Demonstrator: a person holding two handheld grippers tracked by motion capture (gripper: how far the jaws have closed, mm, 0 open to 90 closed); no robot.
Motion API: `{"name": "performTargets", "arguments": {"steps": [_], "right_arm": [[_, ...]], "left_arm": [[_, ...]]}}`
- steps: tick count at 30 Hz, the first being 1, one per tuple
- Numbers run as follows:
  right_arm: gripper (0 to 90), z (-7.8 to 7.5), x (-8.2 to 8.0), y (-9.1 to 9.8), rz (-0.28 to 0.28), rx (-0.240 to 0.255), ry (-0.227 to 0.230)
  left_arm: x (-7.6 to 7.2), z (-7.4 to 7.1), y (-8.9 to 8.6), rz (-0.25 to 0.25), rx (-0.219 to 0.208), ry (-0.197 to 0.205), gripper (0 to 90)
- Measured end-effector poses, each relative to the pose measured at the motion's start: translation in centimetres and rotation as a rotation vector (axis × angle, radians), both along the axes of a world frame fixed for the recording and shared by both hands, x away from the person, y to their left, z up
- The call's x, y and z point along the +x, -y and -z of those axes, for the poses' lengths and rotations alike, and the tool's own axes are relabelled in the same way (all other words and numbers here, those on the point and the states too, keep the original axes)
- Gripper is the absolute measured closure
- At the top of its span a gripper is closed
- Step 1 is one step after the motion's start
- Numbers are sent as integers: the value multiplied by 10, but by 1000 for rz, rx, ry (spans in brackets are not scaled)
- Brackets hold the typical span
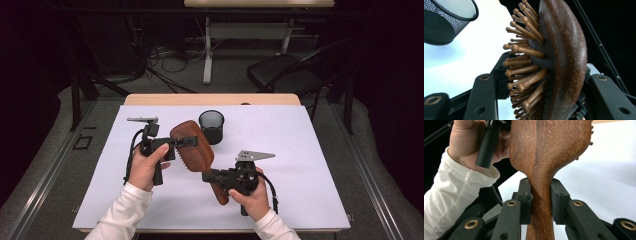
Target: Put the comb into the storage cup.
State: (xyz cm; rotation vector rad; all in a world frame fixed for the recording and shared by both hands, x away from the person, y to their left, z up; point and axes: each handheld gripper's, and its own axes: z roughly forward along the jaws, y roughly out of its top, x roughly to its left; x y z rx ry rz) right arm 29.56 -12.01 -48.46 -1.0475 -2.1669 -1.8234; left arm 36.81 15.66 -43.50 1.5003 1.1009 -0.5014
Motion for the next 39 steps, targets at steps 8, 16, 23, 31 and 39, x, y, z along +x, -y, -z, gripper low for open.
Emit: {"name": "performTargets", "arguments": {"steps": [8,16,23,31,39], "right_arm": [[728,0,0,0,5,-1,6],[727,2,0,-1,4,-10,2],[726,3,0,-1,7,-11,0],[723,4,1,0,14,-10,-3],[709,4,2,0,20,-9,-5]], "left_arm": [[0,-1,0,7,-3,-25,507],[1,1,0,8,-8,-30,523],[1,4,0,2,-19,-38,530],[2,5,2,2,-19,-36,536],[3,6,2,1,-30,-46,541]]}}
